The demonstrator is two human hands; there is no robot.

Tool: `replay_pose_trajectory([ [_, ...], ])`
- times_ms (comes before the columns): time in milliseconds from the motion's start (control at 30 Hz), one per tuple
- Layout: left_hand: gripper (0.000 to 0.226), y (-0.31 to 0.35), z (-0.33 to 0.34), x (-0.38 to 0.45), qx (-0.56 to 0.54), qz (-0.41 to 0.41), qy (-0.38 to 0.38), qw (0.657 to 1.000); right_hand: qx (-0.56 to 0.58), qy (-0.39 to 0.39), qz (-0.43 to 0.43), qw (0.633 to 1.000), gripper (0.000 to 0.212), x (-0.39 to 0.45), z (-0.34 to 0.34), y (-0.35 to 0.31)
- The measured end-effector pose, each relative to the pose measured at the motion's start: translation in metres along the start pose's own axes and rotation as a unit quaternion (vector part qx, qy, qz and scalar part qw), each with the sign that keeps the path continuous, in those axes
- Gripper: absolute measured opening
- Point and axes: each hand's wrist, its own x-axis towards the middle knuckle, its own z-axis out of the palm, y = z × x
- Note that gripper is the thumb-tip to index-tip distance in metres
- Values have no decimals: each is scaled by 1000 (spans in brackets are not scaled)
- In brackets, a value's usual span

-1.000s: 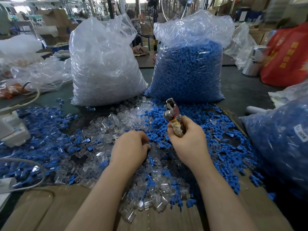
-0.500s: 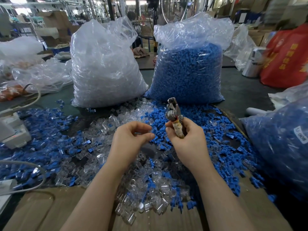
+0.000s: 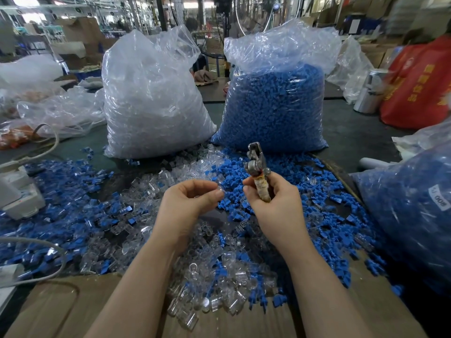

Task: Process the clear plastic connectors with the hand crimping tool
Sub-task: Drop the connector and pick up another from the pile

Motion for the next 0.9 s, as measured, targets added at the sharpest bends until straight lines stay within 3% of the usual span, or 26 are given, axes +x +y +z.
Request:
replay_pose_trajectory([
  [500,26,2,6,-4,-55,2,-94,994,3,-11,-15,1000,12,-2,2,0],
  [900,21,0,9,-4,-57,-2,-93,994,-28,-5,-19,999,15,-4,4,-1],
])
